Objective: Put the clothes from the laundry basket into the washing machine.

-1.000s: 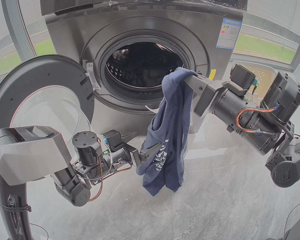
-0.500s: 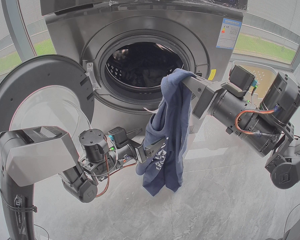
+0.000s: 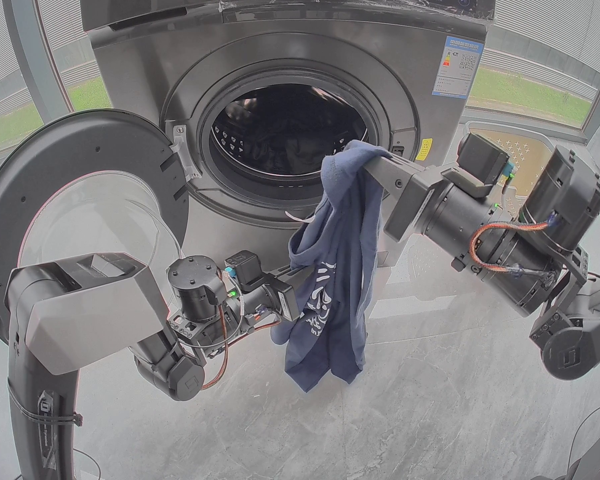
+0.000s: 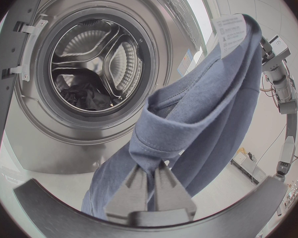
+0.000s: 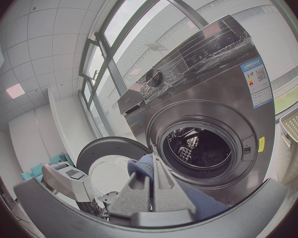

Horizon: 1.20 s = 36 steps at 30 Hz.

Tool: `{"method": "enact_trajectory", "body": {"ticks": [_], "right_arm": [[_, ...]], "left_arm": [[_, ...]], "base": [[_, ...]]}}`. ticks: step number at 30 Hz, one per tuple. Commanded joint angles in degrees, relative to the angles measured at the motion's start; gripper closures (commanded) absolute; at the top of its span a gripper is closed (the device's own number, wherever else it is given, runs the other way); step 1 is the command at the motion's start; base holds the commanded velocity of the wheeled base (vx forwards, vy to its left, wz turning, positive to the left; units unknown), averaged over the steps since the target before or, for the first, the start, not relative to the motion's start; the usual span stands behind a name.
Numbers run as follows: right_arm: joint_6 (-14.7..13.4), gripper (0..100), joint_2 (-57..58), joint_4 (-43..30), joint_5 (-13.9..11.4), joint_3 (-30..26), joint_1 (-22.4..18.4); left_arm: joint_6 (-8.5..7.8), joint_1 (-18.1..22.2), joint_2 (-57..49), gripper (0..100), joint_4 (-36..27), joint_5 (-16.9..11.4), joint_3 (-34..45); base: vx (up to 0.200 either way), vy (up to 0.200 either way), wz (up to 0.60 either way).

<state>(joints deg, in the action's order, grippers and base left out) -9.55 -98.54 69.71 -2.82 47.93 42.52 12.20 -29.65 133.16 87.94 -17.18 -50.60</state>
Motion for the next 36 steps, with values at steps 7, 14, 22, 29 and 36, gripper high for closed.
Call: {"method": "enact_trajectory", "body": {"ticks": [7, 14, 22, 29, 36], "right_arm": [[-0.03, 100, 0.36, 0.17, 0.0, -1.97, -1.12], [-0.12, 100, 0.01, 0.87, 0.62, -2.32, -2.27], [-0.03, 100, 2.82, 2.1, 0.53, -9.09, -4.64], [-3.2, 100, 4.49, 6.85, 0.71, -10.93, -6.4], [-3.46, 100, 4.41, 7.29, 2.38, -9.09, -6.49]], "left_arm": [[0.1, 2.58, -5.63, 100, 0.48, 0.65, 3.49], [-0.25, 5.74, -18.55, 100, 0.48, 2.76, 12.11], [-0.16, 5.48, -32.61, 100, 0.39, 4.78, 22.39], [-0.25, 5.3, -36.57, 100, 0.39, 5.05, 25.47], [-0.6, 3.28, -35.51, 100, 0.39, 4.26, 30.12]], "base": [[0.0, 0.0, 0.0], [0.0, 0.0, 0.0], [0.0, 0.0, 0.0], [0.0, 0.0, 0.0], [0.0, 0.0, 0.0]]}}
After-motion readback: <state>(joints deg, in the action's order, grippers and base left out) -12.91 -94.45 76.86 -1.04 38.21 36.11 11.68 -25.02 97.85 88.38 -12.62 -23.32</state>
